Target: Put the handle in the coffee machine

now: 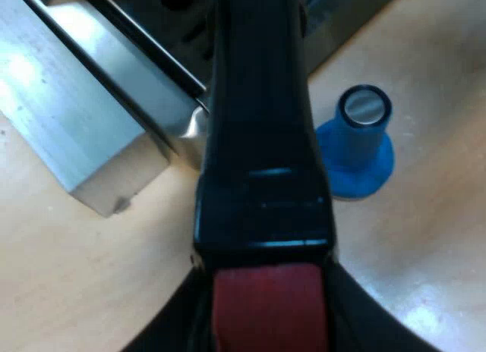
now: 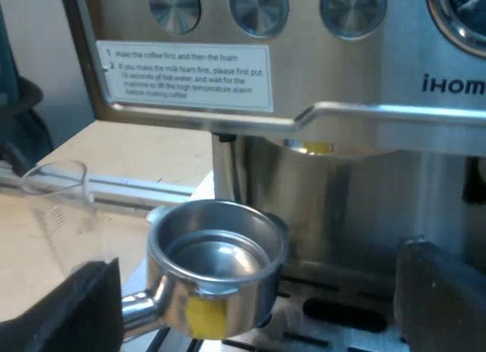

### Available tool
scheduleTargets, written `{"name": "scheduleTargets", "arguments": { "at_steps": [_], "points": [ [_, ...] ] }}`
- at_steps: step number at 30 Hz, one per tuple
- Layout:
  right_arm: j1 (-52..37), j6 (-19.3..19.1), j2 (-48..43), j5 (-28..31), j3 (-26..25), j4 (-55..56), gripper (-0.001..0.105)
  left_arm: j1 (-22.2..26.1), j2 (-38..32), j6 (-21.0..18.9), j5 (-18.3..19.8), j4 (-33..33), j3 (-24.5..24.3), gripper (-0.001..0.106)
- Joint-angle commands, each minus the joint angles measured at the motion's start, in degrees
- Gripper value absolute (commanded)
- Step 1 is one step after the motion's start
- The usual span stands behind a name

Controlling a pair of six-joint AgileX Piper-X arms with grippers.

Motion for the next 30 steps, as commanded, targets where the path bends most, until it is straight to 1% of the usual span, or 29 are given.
{"name": "scheduleTargets", "arguments": {
  "at_steps": [1, 4, 11, 16, 22, 30],
  "points": [
    [0.1, -1.1, 0.4, 1.4, -0.1, -2.4, 0.074, 0.0, -0.3, 0.8, 0.8, -2.5, -0.9, 0.000],
    [0.1, -1.5, 1.3, 2.2, -0.1, -3.7, 0.074, 0.0, 0.3, 1.5, 0.7, -2.5, -0.9, 0.000],
    [0.1, -1.5, 1.9, 3.1, -0.1, -5.0, 0.074, 0.0, 0.6, 1.5, 0.3, -2.5, -0.9, 0.000],
    [0.1, -4.4, 1.9, 3.4, -0.1, -5.0, 0.074, 0.0, 0.6, 1.3, 0.3, -2.5, -0.9, 0.000],
    [0.1, -4.4, 1.9, 3.4, -0.1, -4.5, 0.074, 0.0, 0.6, -1.0, 0.8, -2.8, -0.9, 0.000],
    [0.1, -4.4, 1.9, 3.4, -0.1, -4.5, 0.074, 0.0, 0.6, -1.1, 0.8, -3.3, -0.9, 0.000]
  ]
}}
